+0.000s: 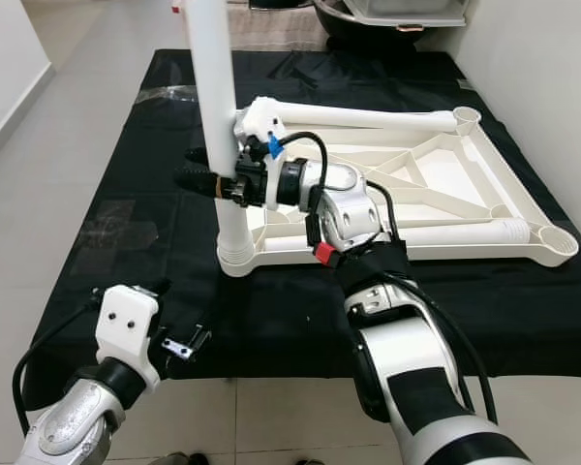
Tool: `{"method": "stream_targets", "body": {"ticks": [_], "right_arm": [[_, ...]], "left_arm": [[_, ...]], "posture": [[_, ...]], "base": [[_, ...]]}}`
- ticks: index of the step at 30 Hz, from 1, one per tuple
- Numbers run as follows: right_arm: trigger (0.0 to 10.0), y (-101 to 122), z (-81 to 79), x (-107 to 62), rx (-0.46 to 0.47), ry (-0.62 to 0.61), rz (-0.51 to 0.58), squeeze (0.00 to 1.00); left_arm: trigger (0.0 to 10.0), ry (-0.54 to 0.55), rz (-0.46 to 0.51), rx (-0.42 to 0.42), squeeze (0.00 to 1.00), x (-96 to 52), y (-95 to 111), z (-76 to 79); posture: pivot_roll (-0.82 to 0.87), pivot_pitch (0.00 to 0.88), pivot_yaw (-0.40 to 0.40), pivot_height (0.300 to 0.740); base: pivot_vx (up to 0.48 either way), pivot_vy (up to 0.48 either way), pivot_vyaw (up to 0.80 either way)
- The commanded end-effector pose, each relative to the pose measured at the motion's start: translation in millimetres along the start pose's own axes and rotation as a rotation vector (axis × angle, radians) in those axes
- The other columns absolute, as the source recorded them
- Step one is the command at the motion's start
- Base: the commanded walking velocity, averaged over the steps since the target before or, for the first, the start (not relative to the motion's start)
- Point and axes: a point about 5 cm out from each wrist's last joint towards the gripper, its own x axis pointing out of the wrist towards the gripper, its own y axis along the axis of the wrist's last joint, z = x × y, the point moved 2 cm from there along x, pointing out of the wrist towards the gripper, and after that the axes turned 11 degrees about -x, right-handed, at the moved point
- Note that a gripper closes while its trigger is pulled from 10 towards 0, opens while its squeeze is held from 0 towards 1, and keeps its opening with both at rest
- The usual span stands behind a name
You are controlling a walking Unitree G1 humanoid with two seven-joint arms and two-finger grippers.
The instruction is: Building children table
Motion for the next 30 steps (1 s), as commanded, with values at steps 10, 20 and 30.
{"method": "stream_targets", "body": {"ticks": [10, 20, 30], "right_arm": [[10.0, -51, -30.5, 5.2, 0.162, 0.194, -0.135, 0.00], [10.0, -54, -31.7, 5.7, 0.177, 0.208, -0.121, 0.00], [10.0, -58, -38.2, -0.9, 0.229, 0.285, -0.035, 0.00]], "left_arm": [[10.0, 0.011, -0.009, 0.003, 0.00, -0.1, -3, 1.2], [10.0, 0.020, -0.009, 0.008, 0.00, -0.6, -2, -1.6], [10.0, 0.018, -0.003, 0.018, 0.00, 0.9, -1, -3.4]], "posture": [[0.14, 0.205, -0.052, 0.740], [0.14, 0.207, -0.057, 0.740], [0.14, 0.209, -0.052, 0.740]], "base": [[0.000, 0.000, 0.00], [0.000, 0.000, 0.00], [0.000, 0.000, 0.00]]}}
